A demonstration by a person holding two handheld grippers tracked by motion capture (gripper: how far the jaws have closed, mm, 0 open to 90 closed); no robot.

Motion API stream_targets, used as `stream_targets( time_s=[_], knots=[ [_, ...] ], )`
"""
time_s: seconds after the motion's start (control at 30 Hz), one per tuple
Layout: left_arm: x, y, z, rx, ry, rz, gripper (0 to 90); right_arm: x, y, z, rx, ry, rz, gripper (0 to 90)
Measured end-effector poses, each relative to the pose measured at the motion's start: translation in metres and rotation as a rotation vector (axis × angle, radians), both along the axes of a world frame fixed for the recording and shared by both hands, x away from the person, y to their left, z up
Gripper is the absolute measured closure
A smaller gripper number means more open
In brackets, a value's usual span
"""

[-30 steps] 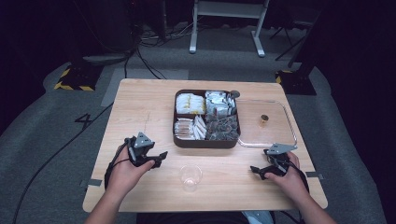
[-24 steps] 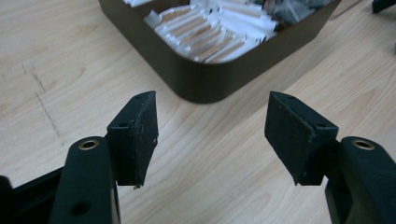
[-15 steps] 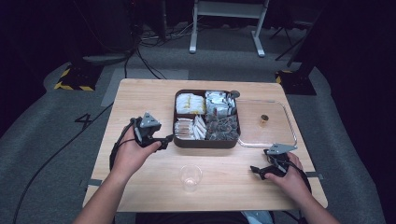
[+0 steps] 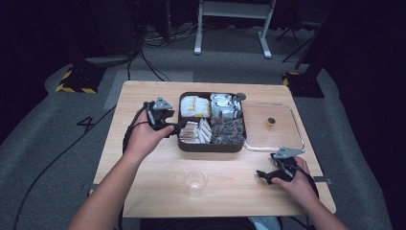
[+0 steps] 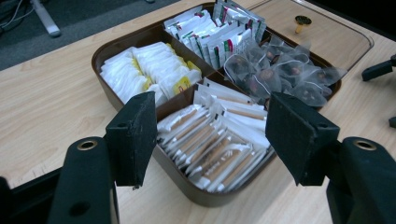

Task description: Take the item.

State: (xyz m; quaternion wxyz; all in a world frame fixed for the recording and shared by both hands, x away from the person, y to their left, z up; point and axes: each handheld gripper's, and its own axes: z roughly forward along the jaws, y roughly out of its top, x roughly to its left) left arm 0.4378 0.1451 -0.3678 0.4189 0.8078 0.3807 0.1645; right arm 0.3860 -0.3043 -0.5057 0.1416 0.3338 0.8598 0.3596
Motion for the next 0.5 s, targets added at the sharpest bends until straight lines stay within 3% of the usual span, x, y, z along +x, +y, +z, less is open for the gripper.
stream_targets(
  time_s=[0.5],
  knots=[
    [0.047, -0.021, -0.002, 0.030, -0.001, -0.031, 33.4, 0.000, 0.000, 0.000, 0.000, 0.000, 0.002, 1.2]
  ],
)
